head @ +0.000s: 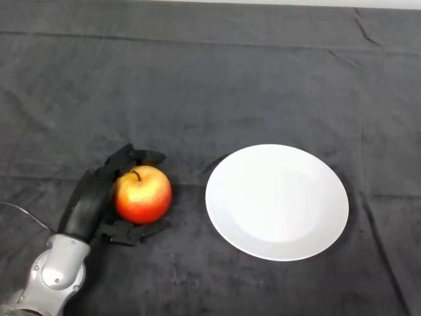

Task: Move the apple to the plate

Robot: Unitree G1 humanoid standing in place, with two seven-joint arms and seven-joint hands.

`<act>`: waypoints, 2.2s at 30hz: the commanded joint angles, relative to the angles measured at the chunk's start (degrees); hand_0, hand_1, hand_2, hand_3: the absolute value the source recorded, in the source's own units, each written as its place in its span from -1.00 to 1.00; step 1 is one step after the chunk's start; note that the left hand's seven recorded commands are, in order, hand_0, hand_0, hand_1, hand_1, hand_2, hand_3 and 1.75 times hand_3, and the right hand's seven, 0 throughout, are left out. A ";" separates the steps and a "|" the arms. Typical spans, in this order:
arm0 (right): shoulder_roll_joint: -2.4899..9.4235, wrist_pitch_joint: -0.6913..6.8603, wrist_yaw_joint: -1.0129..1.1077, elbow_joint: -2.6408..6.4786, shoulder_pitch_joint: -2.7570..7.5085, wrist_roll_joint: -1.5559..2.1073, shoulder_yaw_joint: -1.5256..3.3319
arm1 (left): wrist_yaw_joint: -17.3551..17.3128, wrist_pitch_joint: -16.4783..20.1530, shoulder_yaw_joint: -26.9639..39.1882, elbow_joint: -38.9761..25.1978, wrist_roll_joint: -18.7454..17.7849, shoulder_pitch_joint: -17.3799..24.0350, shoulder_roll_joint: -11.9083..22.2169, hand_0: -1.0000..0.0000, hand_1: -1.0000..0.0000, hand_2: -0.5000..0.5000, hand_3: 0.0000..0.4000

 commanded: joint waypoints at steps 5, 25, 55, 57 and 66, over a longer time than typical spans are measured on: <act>-1.28 -0.27 -0.03 -0.10 0.21 0.46 -0.49 | 3.20 -5.45 -1.71 -0.94 1.23 -3.51 -1.52 -1.00 -1.00 0.00 1.00; -1.39 -0.30 0.07 0.16 0.12 0.48 -0.55 | 17.44 -10.60 -19.36 -3.93 4.40 -10.02 -9.02 -1.00 -1.00 0.00 1.00; -1.51 -0.36 0.23 0.48 0.02 0.49 -0.63 | 13.19 4.78 -41.06 -2.51 -2.51 -13.28 -7.22 -0.36 -0.51 0.07 0.51; -1.51 -0.36 0.23 0.48 0.02 0.49 -0.63 | 12.87 6.44 -41.22 -2.39 -2.81 -13.52 -7.30 1.00 0.93 0.04 -0.93; -1.50 -0.36 0.23 0.45 0.03 0.47 -0.62 | 12.27 10.09 -40.70 -2.05 -4.11 -14.79 -6.68 1.00 1.00 0.00 -1.00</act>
